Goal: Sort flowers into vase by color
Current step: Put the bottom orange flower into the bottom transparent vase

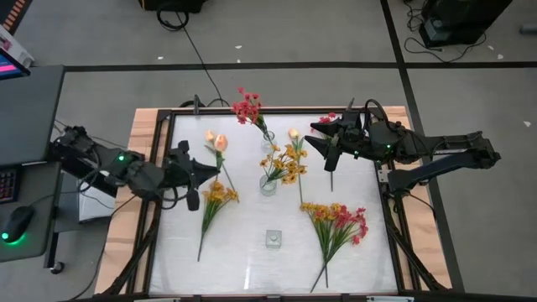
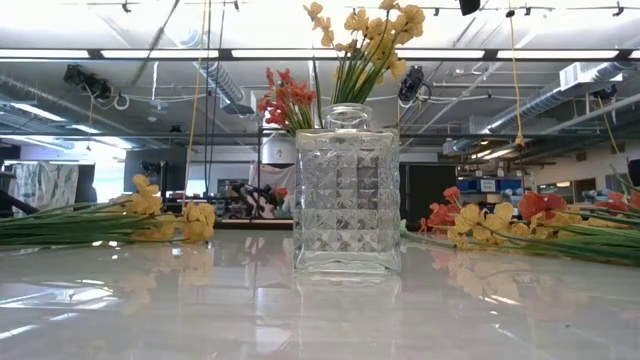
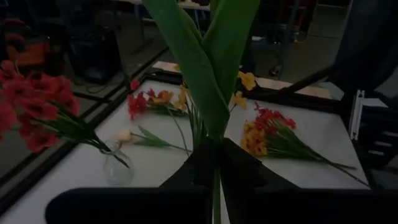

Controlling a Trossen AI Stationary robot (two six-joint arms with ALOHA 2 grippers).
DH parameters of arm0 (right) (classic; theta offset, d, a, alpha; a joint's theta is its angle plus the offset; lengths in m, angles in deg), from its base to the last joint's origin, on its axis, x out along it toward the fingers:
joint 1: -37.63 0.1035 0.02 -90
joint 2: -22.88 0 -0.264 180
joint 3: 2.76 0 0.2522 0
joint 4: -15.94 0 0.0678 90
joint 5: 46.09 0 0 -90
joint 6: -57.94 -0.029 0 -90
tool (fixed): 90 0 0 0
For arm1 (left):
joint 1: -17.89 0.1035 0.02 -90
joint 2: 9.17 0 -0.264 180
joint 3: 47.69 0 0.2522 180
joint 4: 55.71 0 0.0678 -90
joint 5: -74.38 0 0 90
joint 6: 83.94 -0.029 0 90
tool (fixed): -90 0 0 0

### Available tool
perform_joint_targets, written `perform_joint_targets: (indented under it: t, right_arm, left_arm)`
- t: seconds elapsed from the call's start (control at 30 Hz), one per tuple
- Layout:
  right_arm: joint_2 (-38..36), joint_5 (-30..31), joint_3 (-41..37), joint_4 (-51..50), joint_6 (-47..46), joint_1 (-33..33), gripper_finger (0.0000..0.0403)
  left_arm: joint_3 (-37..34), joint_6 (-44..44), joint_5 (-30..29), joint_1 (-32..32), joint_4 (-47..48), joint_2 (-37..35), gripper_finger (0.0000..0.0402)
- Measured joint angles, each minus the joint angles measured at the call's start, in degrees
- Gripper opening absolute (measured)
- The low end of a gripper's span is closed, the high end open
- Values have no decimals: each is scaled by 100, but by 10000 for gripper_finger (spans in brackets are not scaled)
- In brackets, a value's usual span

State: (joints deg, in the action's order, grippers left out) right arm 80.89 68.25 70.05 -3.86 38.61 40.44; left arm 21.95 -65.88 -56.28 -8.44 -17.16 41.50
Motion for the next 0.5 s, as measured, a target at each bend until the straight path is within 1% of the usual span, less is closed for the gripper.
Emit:
perform_joint_targets:
  t: [0.1, 0.27, 0.5]
  right_arm:
    - [0, 0, 0, 3, -1, 0, 261]
    - [0, 0, 0, 1, -2, 0, 261]
    - [0, 0, 0, 3, -2, 0, 261]
  left_arm:
    - [-2, -334, 345, 235, -243, 162, 22]
    - [-1, -901, 1000, 495, -1070, 573, 22]
    - [-2, -986, 1356, 571, -2132, 1245, 23]
